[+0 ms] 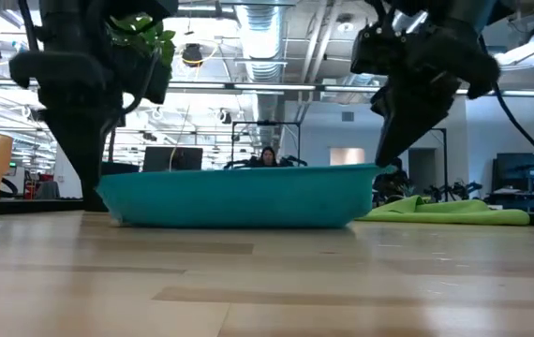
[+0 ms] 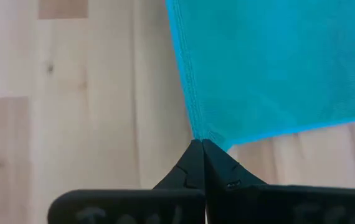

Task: Fold microfiber towels
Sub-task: Fold the blue towel

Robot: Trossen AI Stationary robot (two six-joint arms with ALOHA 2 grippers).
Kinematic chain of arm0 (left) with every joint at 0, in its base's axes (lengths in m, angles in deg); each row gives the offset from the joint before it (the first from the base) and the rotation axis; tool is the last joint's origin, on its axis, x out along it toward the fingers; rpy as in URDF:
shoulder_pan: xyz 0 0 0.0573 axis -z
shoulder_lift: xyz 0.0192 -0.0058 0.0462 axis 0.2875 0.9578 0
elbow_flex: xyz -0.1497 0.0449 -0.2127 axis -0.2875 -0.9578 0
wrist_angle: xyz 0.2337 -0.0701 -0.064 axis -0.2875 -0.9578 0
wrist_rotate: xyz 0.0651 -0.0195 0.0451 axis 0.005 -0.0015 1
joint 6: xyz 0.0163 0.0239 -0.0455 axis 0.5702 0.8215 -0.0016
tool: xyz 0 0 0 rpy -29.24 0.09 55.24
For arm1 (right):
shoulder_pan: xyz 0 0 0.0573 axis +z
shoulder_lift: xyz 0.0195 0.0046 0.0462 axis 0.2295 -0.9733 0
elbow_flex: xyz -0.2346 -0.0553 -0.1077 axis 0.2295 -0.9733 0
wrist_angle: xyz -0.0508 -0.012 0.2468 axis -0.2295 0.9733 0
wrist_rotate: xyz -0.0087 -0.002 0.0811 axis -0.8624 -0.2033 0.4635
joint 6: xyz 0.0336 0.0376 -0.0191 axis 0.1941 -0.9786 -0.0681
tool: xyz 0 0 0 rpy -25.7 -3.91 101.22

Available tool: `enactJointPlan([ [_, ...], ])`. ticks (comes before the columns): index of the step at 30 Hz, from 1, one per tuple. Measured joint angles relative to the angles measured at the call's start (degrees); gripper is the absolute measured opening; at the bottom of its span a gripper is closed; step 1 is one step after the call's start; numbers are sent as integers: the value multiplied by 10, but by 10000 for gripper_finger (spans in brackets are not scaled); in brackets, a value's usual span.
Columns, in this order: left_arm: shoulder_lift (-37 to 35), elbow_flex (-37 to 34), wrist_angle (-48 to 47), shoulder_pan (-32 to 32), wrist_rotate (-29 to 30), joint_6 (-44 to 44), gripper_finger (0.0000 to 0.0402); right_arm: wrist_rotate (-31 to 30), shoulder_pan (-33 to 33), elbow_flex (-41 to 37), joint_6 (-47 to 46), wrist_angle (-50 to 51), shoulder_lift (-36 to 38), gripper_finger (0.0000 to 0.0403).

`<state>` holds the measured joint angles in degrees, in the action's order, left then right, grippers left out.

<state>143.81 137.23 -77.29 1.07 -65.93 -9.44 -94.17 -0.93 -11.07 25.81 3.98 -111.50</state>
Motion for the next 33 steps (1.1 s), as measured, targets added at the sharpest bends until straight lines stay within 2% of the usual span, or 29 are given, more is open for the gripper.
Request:
enactJointPlan([
  [9, -5, -1, -13, -43, 129, 0, 0, -85, -84, -1, 39, -1, 0, 6],
  [16, -1, -1, -32, -103, 188, 4, 0, -93, -158, -1, 109, -55, -24, 6],
  [26, -1, 0, -18, -191, 212, 38, 0, -107, -227, 7, 180, -111, -104, 6],
  [33, -1, -1, -24, -246, 211, 49, 0, -125, -256, 11, 256, -179, -115, 6],
])
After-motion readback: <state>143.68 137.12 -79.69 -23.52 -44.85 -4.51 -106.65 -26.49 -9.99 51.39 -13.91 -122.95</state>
